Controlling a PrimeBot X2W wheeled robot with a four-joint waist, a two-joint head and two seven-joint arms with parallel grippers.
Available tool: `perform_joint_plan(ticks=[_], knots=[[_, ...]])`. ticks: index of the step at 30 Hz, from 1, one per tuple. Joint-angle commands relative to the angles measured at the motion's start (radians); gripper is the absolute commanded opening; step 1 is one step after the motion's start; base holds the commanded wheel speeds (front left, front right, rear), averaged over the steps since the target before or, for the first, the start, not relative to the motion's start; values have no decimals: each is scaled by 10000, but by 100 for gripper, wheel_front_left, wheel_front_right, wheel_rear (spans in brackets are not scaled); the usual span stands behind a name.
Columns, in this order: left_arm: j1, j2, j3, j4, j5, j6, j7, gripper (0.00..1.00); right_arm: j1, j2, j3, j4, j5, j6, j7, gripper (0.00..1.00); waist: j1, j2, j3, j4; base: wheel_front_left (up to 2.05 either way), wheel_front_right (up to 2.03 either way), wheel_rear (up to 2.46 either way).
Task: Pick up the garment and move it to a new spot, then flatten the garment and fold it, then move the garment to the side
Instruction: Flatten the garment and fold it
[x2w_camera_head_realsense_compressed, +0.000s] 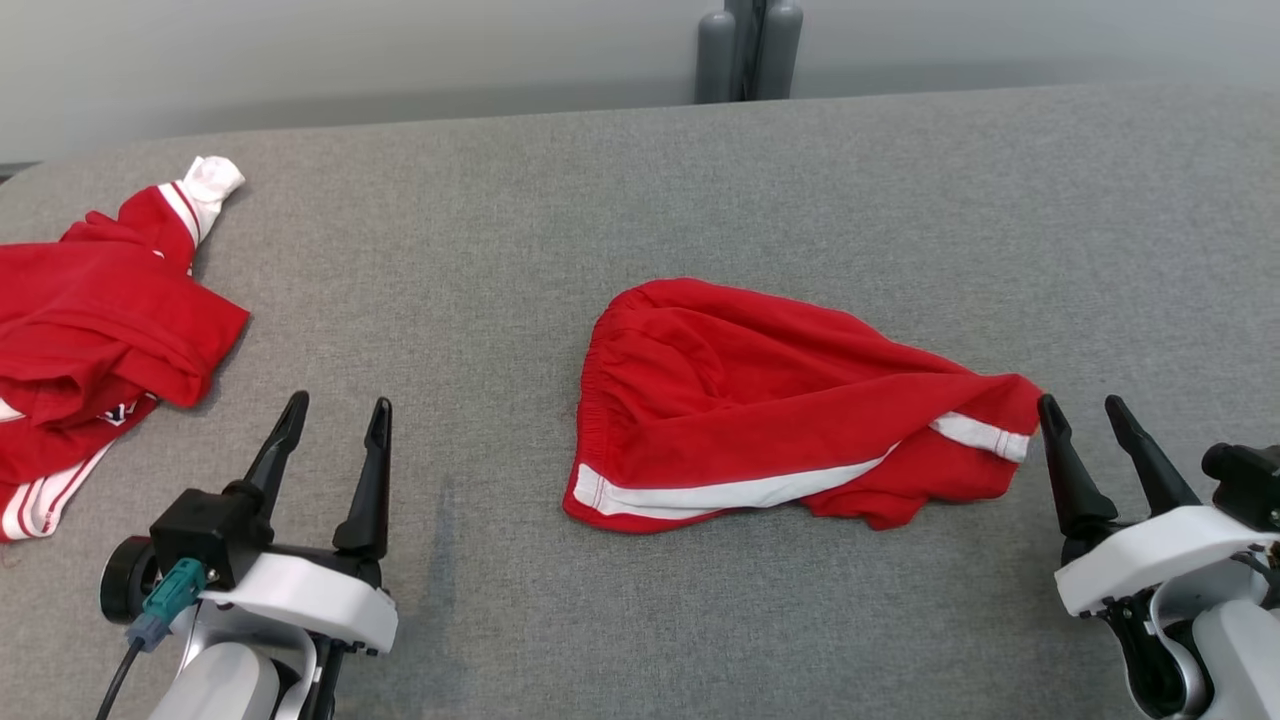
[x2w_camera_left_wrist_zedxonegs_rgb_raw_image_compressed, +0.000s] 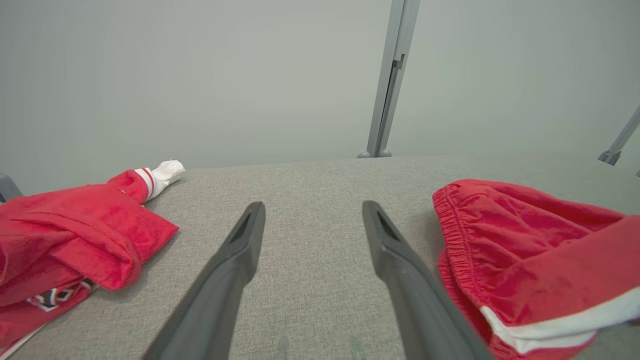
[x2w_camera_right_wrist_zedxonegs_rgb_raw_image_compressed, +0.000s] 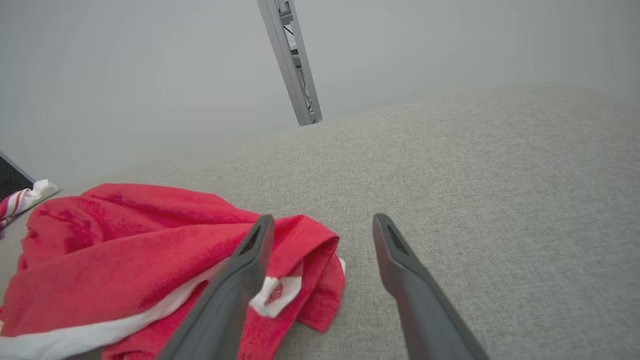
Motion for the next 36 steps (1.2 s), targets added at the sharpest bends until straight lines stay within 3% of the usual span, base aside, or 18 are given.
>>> perform_joint_plan(ticks=[1,6,15,28,36], knots=[[105,85,14,-26,-67,68,-14,100,160,-74,-54,-224,-95,2,-79,100,0,0,-96,-49,0,0,0],[379,119,67,-107,-96,189,-22,100,785,229,-595,-1756,-791,3,4,100,0,0,-423,-166,0,0,0],[1314,151,450,-502,-250,764,-59,100,1825,1327,-1276,-3775,-3213,2,844,100,0,0,-1136,-326,0,0,0],[1809,437,390,-1254,-14,1207,214,100,2477,1844,-1449,-4368,-3760,2,1361,100,0,0,-1192,-278,0,0,0],[711,361,-515,-1342,418,766,1064,100,2266,1915,-1516,-4389,-3666,2,1381,100,0,0,-793,-248,0,0,0]])
